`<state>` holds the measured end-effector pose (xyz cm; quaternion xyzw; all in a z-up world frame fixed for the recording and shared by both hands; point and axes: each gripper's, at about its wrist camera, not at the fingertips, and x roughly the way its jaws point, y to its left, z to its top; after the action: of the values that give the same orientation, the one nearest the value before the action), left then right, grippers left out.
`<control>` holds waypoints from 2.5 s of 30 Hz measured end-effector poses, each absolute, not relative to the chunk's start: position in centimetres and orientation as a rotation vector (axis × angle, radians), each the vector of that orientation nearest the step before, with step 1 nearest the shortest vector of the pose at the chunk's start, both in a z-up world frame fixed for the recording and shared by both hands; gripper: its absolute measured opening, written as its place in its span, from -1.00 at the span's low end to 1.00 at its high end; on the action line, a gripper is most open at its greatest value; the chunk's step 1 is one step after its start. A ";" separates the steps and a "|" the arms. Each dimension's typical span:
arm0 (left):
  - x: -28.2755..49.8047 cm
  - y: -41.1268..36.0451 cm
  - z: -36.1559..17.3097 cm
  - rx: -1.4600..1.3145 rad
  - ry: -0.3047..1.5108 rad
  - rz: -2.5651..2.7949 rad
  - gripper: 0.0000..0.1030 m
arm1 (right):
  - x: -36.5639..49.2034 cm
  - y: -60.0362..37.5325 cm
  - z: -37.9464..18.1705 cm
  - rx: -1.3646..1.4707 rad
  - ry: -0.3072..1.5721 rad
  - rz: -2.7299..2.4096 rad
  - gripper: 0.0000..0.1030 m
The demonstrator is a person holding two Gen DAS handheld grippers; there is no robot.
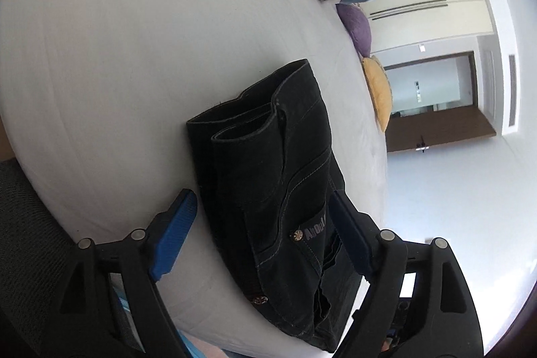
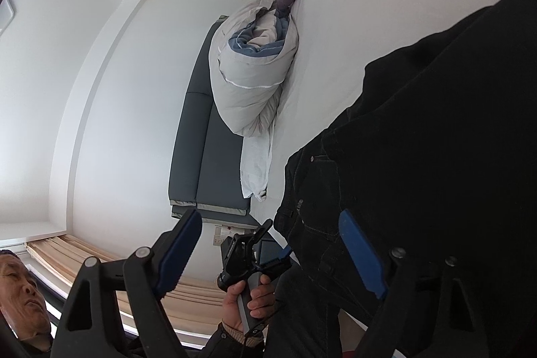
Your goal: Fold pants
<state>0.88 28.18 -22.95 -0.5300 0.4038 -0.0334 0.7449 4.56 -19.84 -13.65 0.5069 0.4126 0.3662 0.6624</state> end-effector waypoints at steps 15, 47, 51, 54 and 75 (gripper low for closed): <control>1.6 29.5 -25.6 -1.339 0.875 -0.074 -0.37 | 4.5 -19.4 -14.7 1.136 0.969 0.808 0.62; 5.3 6.2 -5.5 -0.445 0.779 -0.467 -0.71 | 7.6 -18.7 -14.2 0.999 1.106 0.554 0.71; 3.4 -2.9 -8.3 -0.263 0.862 -0.588 -0.70 | 6.9 -23.2 -10.0 0.988 1.025 0.601 0.86; 2.2 -6.7 -10.3 -0.202 0.926 -0.646 -0.70 | 5.8 -25.0 -8.9 0.965 1.028 0.624 0.93; -0.9 -14.6 -10.3 0.196 0.848 -0.656 -0.70 | 5.6 -24.4 -13.1 0.756 1.187 0.471 -0.61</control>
<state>-0.88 -14.58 -10.35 0.0931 0.4034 -0.3122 0.8550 5.56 -24.36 -13.08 0.3442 0.5405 0.2143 0.7372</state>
